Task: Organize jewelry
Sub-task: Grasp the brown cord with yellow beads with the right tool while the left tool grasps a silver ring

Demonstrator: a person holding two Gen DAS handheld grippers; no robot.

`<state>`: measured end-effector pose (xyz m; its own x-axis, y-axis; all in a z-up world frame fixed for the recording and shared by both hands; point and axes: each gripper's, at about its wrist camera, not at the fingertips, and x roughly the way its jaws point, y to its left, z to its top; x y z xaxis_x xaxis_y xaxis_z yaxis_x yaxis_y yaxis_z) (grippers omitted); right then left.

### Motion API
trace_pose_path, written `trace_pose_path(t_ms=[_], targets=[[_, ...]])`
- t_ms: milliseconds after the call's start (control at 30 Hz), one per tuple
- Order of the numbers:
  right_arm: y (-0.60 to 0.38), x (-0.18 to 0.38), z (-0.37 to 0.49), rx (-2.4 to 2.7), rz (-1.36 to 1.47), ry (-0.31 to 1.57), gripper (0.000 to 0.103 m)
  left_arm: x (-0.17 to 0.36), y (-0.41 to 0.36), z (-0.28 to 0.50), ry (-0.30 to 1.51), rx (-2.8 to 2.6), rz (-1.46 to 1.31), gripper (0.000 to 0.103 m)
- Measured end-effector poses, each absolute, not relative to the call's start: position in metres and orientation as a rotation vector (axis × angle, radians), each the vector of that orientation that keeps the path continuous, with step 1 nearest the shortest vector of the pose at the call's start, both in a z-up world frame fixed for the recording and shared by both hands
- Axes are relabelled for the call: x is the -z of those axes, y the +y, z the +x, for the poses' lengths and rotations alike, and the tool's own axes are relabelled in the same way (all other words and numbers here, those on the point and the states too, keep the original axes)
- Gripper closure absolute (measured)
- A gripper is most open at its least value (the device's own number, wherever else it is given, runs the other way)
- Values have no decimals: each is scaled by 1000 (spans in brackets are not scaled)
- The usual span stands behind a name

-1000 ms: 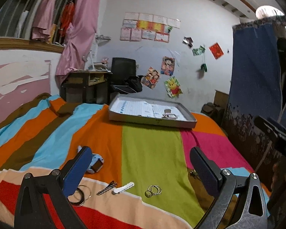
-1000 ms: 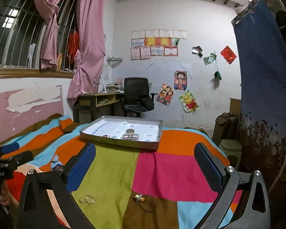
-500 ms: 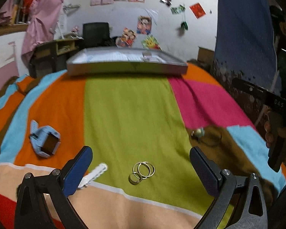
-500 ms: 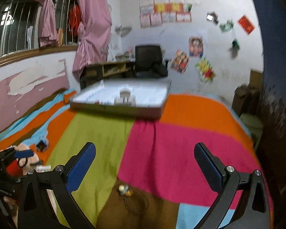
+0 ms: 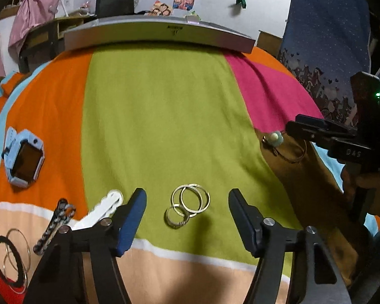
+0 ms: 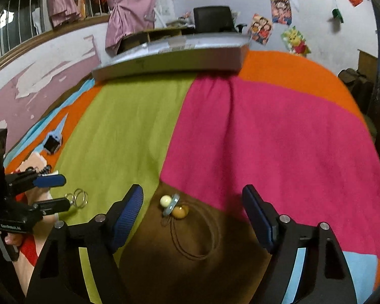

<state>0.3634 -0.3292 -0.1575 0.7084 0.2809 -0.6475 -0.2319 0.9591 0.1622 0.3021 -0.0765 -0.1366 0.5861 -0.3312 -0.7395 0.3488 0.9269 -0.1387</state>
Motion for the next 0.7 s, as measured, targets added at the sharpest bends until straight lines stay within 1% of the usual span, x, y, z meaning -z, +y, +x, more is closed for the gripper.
trace_pose_path(t_ms=[33,133,267,433,500,567,600,633,700], targets=[[-327,160,364,-288,68,741,31,139,-78,301,874,391,32,45],[-320,169,366,-293,62,772,35,144,-81,300,906,389,56,52],[-312,176,367,-309,70,802,40,146,-83,295,925,378,67,58],[-299,183,366,-337,57,820,51,148,-80,297,941,363,49,69],[-292,184,364,-351,43,819,51,149,-80,298,945,357,46,73],[-285,185,363,-361,31,818,51,150,-81,297,950,361,42,74],[-284,185,363,-365,30,817,53,150,-81,297,952,364,41,75],[-281,185,363,-371,29,818,58,150,-82,297,955,370,36,75],[-280,185,365,-375,32,818,62,152,-83,297,958,385,19,75]])
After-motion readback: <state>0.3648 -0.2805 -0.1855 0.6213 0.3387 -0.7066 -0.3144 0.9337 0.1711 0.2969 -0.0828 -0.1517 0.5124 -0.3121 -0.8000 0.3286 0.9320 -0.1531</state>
